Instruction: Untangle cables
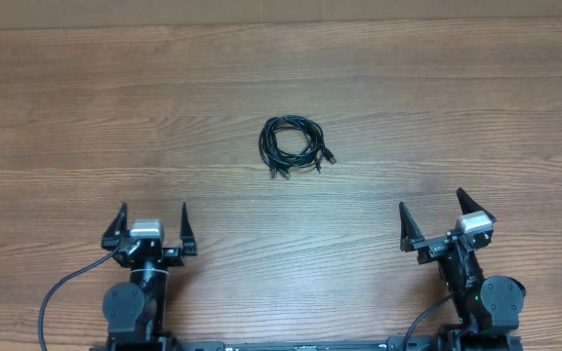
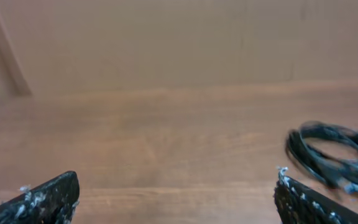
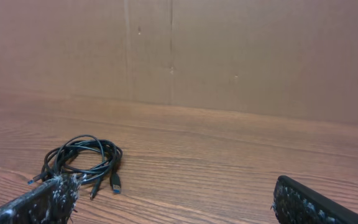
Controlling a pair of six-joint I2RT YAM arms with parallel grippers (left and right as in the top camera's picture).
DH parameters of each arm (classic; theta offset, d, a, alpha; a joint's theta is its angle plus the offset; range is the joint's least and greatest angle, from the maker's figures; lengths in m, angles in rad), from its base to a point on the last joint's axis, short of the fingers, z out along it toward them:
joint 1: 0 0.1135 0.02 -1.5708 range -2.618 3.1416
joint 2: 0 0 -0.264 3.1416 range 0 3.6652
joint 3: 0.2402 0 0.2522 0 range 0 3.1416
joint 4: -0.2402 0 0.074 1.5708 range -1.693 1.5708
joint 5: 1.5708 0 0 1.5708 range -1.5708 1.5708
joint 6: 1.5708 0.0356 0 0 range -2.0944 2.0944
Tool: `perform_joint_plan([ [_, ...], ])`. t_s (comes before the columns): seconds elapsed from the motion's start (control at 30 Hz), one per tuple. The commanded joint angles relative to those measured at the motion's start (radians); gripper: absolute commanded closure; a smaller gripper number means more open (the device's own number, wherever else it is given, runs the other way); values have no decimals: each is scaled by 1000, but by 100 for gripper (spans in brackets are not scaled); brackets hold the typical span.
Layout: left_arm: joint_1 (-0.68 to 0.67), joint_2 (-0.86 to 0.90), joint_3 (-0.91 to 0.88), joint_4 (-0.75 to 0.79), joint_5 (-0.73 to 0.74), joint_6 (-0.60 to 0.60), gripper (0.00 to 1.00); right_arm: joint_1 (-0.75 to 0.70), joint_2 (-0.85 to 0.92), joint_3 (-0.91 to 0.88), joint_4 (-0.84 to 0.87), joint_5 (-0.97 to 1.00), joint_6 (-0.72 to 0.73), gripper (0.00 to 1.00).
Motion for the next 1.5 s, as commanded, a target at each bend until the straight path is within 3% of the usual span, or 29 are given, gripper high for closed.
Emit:
perform_joint_plan([
  [0.0,5,-8,-3,1,31,10,0,-5,-11,-10,6,58,2,0],
  [0.1,5,-8,2,8,-7,-26,0,-5,-11,-10,34,127,26,0],
  [0.23,5,-8,50,-53,91,-41,0,-5,-11,-10,27,126,113,0],
  [0.37,5,4,172,-220,115,-109,0,-2,-10,30,-56,76,116,0],
  [0.47,5,59,290,-360,117,-134,0,-3,5,136,-238,110,116,0],
  [0.6,5,173,457,-424,205,-134,0,-3,64,299,-366,112,119,0],
  [0.77,5,352,690,-489,321,-137,0,-3,212,552,-499,55,150,0],
  [0.9,4,516,909,-645,345,-119,0,-3,372,758,-623,28,226,0],
  [1.03,4,611,1023,-768,407,-115,0,-3,475,855,-653,-124,261,0],
  [1.13,4,639,1035,-756,480,-114,0,-3,506,853,-613,-172,264,0],
  [1.23,4,675,1056,-747,448,-168,0,-3,528,865,-597,-199,251,0],
  [1.47,-38,900,1207,-755,235,-298,0,-2,702,1019,-752,-150,233,0],
])
